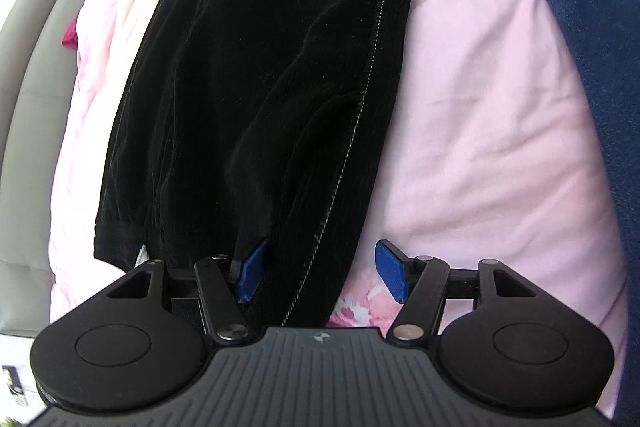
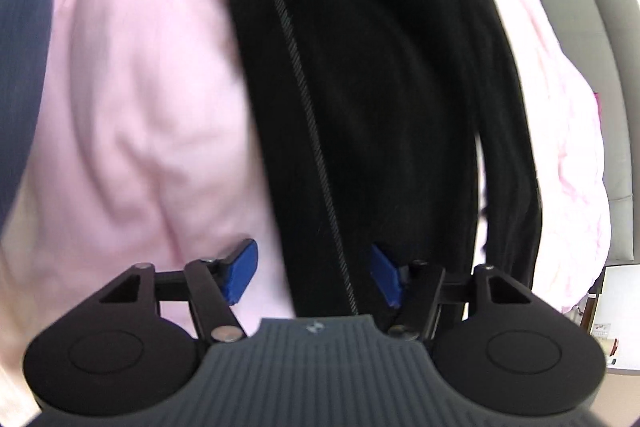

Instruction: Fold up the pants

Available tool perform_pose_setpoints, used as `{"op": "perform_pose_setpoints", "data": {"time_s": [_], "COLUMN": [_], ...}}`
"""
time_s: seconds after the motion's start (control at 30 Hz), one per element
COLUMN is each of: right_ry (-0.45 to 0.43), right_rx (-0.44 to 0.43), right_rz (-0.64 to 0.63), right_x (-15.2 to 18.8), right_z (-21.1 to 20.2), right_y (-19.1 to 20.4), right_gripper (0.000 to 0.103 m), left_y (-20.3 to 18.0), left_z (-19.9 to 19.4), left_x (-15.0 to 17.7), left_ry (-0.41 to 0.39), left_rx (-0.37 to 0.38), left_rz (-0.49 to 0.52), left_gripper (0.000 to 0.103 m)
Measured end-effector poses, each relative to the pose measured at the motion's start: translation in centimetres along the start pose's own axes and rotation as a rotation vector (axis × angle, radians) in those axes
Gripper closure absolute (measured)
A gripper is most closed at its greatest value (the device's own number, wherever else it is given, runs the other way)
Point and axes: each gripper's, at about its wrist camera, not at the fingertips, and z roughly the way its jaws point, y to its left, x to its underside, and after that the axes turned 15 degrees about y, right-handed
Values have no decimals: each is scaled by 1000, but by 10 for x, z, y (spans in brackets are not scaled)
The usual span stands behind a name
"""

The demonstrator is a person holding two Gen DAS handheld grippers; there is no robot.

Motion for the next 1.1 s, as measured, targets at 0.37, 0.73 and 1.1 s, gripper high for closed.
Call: {"op": "perform_pose_setpoints", "data": {"time_s": [0.37, 0.73, 1.1], "right_ry": [-27, -58, -64], "right_rx": [37, 245, 256], "right_rz": [112, 70, 90], "right_x": [7, 21, 26], "right_z": [23, 34, 49], "right_y": [-6, 10, 15], "right_gripper": [29, 38, 43], "left_y": [-10, 1, -15], "left_z": [21, 19, 9], "left_x": [2, 6, 15], "left_ry": [43, -24, -50], "left_rx": [-52, -202, -279], "left_rz": [88, 105, 129], "left_gripper": [17, 45, 53]}}
